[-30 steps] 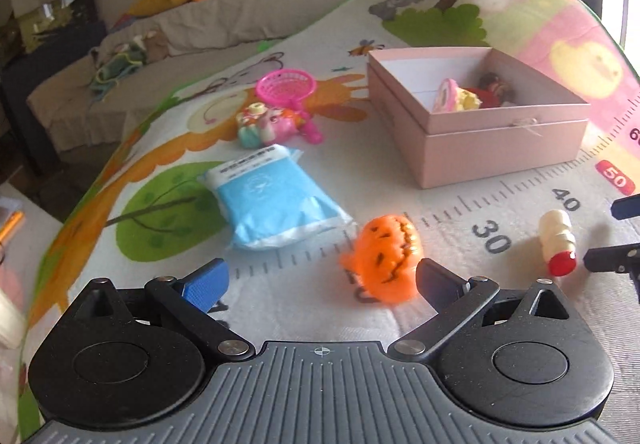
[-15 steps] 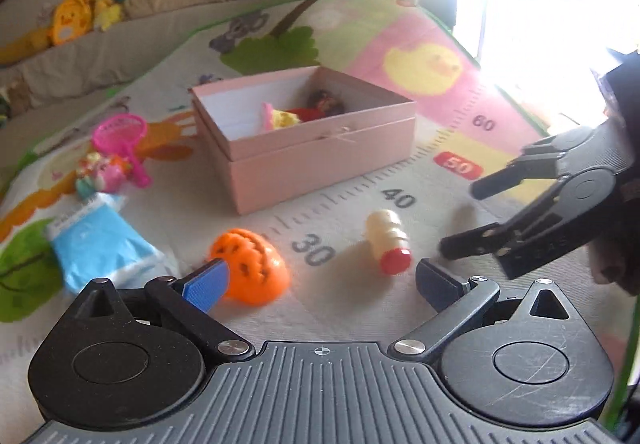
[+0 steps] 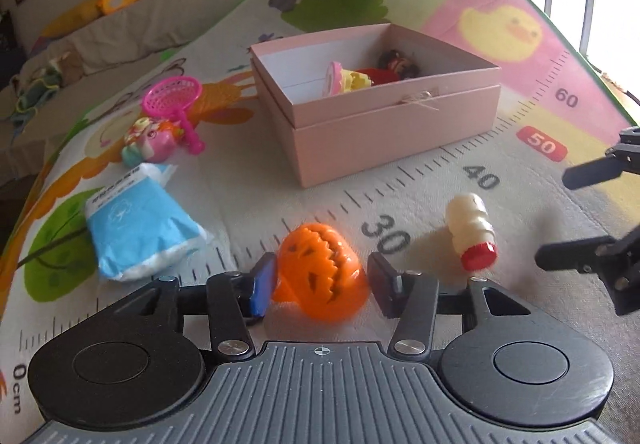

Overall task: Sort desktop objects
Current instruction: 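Grasp the white bottle with the right gripper while left grasps the orange pumpkin toy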

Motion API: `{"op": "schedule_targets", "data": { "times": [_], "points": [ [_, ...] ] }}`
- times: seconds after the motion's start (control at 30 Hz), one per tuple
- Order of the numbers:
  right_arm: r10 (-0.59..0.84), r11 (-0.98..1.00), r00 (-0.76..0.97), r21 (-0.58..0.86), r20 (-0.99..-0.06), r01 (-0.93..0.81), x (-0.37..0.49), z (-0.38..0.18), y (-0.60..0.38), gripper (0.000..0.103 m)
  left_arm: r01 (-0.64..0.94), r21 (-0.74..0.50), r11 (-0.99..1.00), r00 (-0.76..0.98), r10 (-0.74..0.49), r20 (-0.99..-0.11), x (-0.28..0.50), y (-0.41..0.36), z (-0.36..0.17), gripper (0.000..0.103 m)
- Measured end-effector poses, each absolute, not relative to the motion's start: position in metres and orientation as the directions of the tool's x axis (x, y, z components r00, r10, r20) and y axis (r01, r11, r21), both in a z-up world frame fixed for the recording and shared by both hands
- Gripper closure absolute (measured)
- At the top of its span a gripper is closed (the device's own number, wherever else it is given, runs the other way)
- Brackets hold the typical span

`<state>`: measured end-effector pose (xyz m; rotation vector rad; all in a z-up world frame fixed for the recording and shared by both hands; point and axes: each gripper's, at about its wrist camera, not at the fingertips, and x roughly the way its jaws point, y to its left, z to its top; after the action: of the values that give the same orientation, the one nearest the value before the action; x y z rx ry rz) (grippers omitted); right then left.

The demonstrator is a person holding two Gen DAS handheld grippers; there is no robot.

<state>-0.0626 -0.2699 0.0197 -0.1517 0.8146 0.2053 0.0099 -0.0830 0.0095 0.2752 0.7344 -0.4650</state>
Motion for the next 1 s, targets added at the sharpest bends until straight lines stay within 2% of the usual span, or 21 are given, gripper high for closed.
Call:
{"op": "schedule_targets", "data": {
  "times": [0.07,0.2,0.33,0.4,0.53,0.57,0.6,0.63,0.67,0.73,0.77,0.87,0.9,0.97,1.0],
  "points": [
    [0.128,0.967,0.674,-0.059,-0.728,-0.248,-0.062,0.021,-0.267,0.022,0.549,0.025,0.835,0.595,-0.370,-0.713,-0.010,-0.078,0.012,0.044],
    [0.132,0.964,0.690,-0.071,-0.711,-0.258,-0.056,0.027,-0.261,0.022,0.652,0.000,0.758,0.534,-0.459,-0.710,-0.047,-0.070,0.018,0.023],
    [0.184,0.926,0.689,-0.110,-0.701,-0.360,-0.052,0.034,-0.244,0.024,0.666,0.053,0.744,0.552,-0.444,-0.706,-0.058,-0.064,0.019,0.019],
    [0.210,0.896,0.680,-0.141,-0.702,-0.422,-0.051,0.034,-0.232,0.031,0.659,0.062,0.750,0.557,-0.431,-0.710,-0.055,-0.063,0.017,0.019],
    [0.270,0.871,0.610,-0.081,-0.745,-0.485,-0.035,0.026,-0.215,0.055,0.645,0.061,0.762,0.569,-0.425,-0.705,-0.042,-0.066,0.015,0.019],
    [0.270,0.873,0.603,-0.074,-0.750,-0.483,-0.031,0.024,-0.213,0.064,0.639,0.056,0.767,0.568,-0.421,-0.707,-0.038,-0.068,0.015,0.020],
    [0.265,0.879,0.599,-0.065,-0.755,-0.471,-0.028,0.022,-0.212,0.067,0.632,0.049,0.773,0.566,-0.417,-0.711,-0.034,-0.071,0.014,0.021],
    [0.269,0.887,0.597,-0.048,-0.756,-0.460,-0.026,0.023,-0.213,0.075,0.623,0.042,0.781,0.562,-0.410,-0.719,-0.031,-0.074,0.013,0.023],
    [0.269,0.892,0.592,-0.035,-0.759,-0.450,-0.026,0.025,-0.214,0.078,0.615,0.036,0.788,0.557,-0.401,-0.728,-0.028,-0.076,0.012,0.025],
    [0.263,0.899,0.599,-0.033,-0.757,-0.437,-0.031,0.032,-0.218,0.078,0.612,0.028,0.791,0.553,-0.402,-0.730,-0.028,-0.079,0.013,0.033],
    [0.258,0.900,0.605,-0.040,-0.753,-0.434,-0.036,0.036,-0.221,0.078,0.612,0.024,0.791,0.551,-0.404,-0.731,-0.030,-0.080,0.014,0.045],
    [0.247,0.910,0.618,-0.042,-0.746,-0.414,-0.050,0.050,-0.230,0.078,0.598,0.043,0.800,0.567,-0.384,-0.729,-0.038,-0.081,0.018,0.047],
    [0.248,0.914,0.620,-0.033,-0.744,-0.404,-0.055,0.055,-0.235,0.078,0.599,0.046,0.800,0.572,-0.386,-0.724,-0.042,-0.080,0.022,0.051],
    [0.250,0.923,0.632,-0.017,-0.734,-0.384,-0.065,0.068,-0.243,0.078,0.602,0.050,0.797,0.586,-0.399,-0.705,-0.048,-0.078,0.036,0.065],
    [0.249,0.927,0.645,-0.015,-0.723,-0.375,-0.071,0.076,-0.247,0.078,0.600,0.056,0.798,0.604,-0.407,-0.685,-0.050,-0.077,0.047,0.065]
  ]
}}
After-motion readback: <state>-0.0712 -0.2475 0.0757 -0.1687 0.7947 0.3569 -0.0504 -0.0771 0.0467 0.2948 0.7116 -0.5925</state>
